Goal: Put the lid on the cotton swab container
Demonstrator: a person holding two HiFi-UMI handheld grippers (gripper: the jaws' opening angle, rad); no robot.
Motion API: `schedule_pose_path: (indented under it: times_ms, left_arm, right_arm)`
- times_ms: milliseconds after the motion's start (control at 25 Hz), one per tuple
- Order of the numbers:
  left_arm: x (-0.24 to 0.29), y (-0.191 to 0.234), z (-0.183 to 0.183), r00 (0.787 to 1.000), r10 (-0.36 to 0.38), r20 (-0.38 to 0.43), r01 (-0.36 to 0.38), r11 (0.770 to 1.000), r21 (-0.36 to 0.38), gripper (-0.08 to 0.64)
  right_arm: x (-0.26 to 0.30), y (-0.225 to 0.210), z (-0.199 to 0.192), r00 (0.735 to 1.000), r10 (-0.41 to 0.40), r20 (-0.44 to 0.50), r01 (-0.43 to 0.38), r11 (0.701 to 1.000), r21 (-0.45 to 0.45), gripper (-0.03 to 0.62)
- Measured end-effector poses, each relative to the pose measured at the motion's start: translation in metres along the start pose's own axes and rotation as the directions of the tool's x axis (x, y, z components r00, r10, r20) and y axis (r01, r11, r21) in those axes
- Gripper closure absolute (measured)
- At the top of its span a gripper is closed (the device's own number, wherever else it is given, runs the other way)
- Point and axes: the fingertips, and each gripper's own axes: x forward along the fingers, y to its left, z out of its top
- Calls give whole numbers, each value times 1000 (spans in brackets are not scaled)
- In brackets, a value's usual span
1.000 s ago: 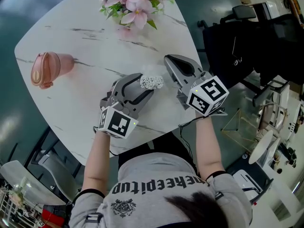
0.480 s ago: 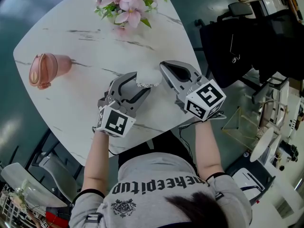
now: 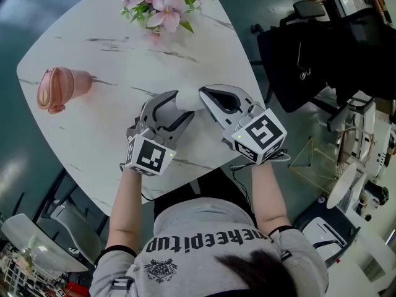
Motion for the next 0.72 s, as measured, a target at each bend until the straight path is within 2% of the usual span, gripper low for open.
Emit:
schedule_pose_path:
  times_ms: [240, 720]
  left_arm:
    - [0, 0, 0, 1000, 7, -3, -7, 1000, -2, 313]
    - [0, 0, 0, 1000, 11, -2, -11, 1000, -8, 313]
  right_arm:
    - [0, 22, 0, 1000, 15, -24, -16, 999, -47, 581]
    - [5, 31, -9, 995, -21, -99, 21, 1000, -6, 581]
